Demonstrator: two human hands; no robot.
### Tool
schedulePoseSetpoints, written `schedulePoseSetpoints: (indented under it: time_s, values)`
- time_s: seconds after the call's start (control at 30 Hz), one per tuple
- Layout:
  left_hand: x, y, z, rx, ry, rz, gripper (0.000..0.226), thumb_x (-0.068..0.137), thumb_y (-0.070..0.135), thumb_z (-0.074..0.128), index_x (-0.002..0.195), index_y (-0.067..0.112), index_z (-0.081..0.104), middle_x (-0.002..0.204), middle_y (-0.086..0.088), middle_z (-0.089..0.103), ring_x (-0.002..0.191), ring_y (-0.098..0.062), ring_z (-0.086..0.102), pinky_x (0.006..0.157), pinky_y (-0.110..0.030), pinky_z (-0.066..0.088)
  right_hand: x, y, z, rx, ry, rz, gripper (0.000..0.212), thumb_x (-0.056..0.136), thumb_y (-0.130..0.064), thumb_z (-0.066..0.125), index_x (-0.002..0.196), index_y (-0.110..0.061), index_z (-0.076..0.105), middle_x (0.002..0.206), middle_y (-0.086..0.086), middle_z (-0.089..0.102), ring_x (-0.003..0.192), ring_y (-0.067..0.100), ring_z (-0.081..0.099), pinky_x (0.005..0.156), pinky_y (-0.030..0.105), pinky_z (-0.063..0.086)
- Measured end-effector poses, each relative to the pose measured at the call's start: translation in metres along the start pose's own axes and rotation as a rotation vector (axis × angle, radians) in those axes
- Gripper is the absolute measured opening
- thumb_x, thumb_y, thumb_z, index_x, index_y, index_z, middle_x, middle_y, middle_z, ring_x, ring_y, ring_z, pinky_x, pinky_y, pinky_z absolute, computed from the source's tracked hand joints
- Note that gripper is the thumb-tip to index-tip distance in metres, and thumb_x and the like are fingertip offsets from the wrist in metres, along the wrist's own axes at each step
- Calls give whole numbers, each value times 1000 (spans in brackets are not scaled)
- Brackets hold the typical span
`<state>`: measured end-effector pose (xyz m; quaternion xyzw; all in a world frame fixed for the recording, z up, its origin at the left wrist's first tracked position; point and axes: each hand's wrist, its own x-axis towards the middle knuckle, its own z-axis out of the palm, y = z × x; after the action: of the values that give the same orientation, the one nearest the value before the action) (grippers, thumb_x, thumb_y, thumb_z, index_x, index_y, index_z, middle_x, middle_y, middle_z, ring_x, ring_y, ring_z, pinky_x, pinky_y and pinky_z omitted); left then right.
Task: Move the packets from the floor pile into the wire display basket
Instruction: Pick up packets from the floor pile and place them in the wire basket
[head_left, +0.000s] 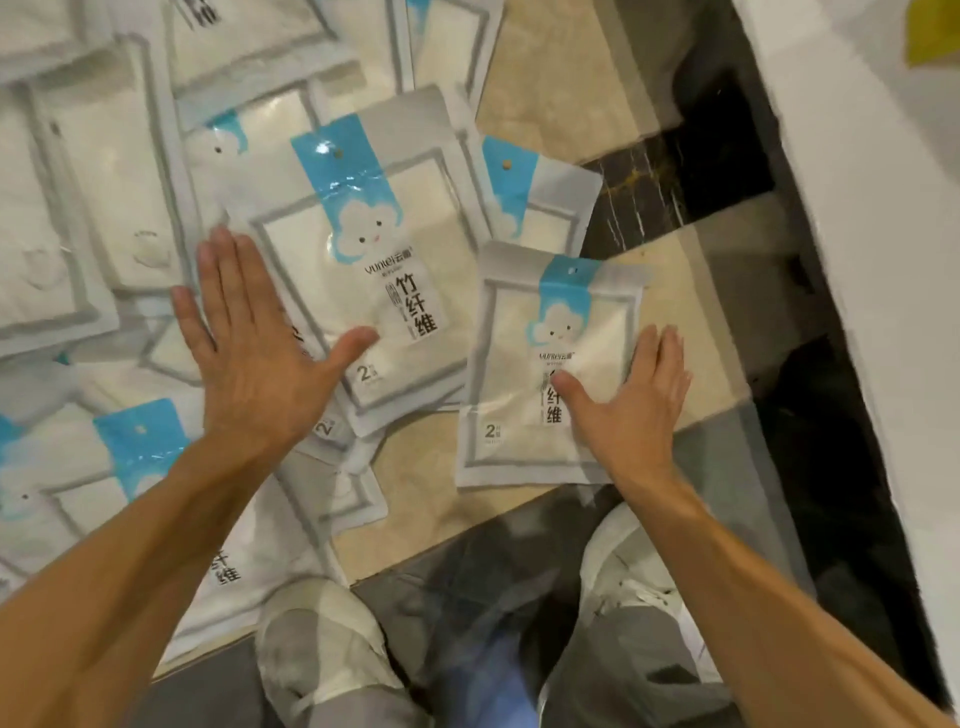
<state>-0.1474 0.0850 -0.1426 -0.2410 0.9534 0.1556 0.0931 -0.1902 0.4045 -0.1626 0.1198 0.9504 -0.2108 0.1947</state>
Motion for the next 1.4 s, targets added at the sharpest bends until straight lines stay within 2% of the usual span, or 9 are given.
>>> schedulePoseSetpoints:
  time_s: [0.13, 0.23, 0.33, 0.5, 0.67, 0.77, 1.0, 1.13, 1.4]
  values:
    - [1, 6, -2, -210, 113, -31, 122, 73, 72, 67, 159, 4, 15, 170, -15, 5, 158, -26, -1, 124, -45, -11, 8, 2, -6, 251, 106, 79, 91, 74, -40, 90, 148, -9, 44, 163, 1, 26, 151, 20, 21, 126, 48, 20]
    - [4, 17, -8, -333, 166, -72, 103, 65, 50, 87, 140, 15, 27, 162, -23, 25, 154, -38, 16, 125, -54, -4, 19, -3, -14, 199, 87, 138, 70, 69, -39, 93, 124, -10, 60, 156, -2, 30, 145, 20, 26, 122, 42, 22]
    - [11, 28, -16, -295, 109, -181, 84, 61, 42, 96, 121, 10, 47, 163, -13, 21, 153, -34, 13, 125, -54, 8, 24, -8, -25, 190, 34, 172, 51, 71, -37, 92, 106, -16, 62, 148, -4, 36, 138, 17, 30, 118, 36, 26]
    - [8, 40, -48, -279, 71, -203, 52, 69, 36, 91, 105, 13, 63, 153, -10, 34, 145, -31, 26, 119, -38, 16, 20, -14, -61, 733, -133, 233, 28, 85, -6, 80, 109, -11, 66, 108, 5, 76, 94, 20, 76, 83, 41, 64]
    - [-12, 41, -94, -942, -184, -320, 30, 93, 3, 69, 116, 22, 63, 102, 14, 76, 100, -8, 73, 80, -21, 58, 1, -36, -115, 832, -320, 144, 36, 90, 1, 72, 119, -20, 66, 107, -2, 79, 98, 19, 76, 78, 35, 64]
    - [-24, 34, -131, -1061, -187, -358, 43, 94, -1, 66, 130, 22, 58, 107, 12, 76, 98, -5, 73, 80, -22, 59, -7, -60, -156, 900, -351, 206, 36, 88, 1, 72, 121, -14, 67, 111, 8, 78, 100, 27, 76, 82, 44, 64]
    - [-44, 19, -268, -1191, -136, -464, 37, 84, -7, 70, 109, 19, 71, 101, -2, 79, 87, -18, 76, 77, -32, 63, -41, -149, -285, 935, -452, 201, 32, 86, -2, 71, 118, -9, 68, 109, 13, 78, 97, 31, 77, 70, 39, 64]
    - [-63, 23, -376, -1282, -74, -504, 33, 79, -2, 72, 105, 18, 71, 96, -2, 79, 80, -17, 77, 65, -30, 63, -75, -229, -372, 920, -543, 111, 32, 90, -2, 68, 122, -7, 66, 112, 15, 77, 99, 33, 76, 72, 40, 64]
    - [-118, 20, -610, -1366, 47, -467, 36, 79, -2, 72, 112, 12, 68, 105, -12, 77, 86, -25, 77, 77, -48, 64, -173, -412, -539, 867, -628, -87, 36, 86, -1, 70, 121, -8, 66, 110, 16, 77, 98, 35, 76, 73, 45, 65]
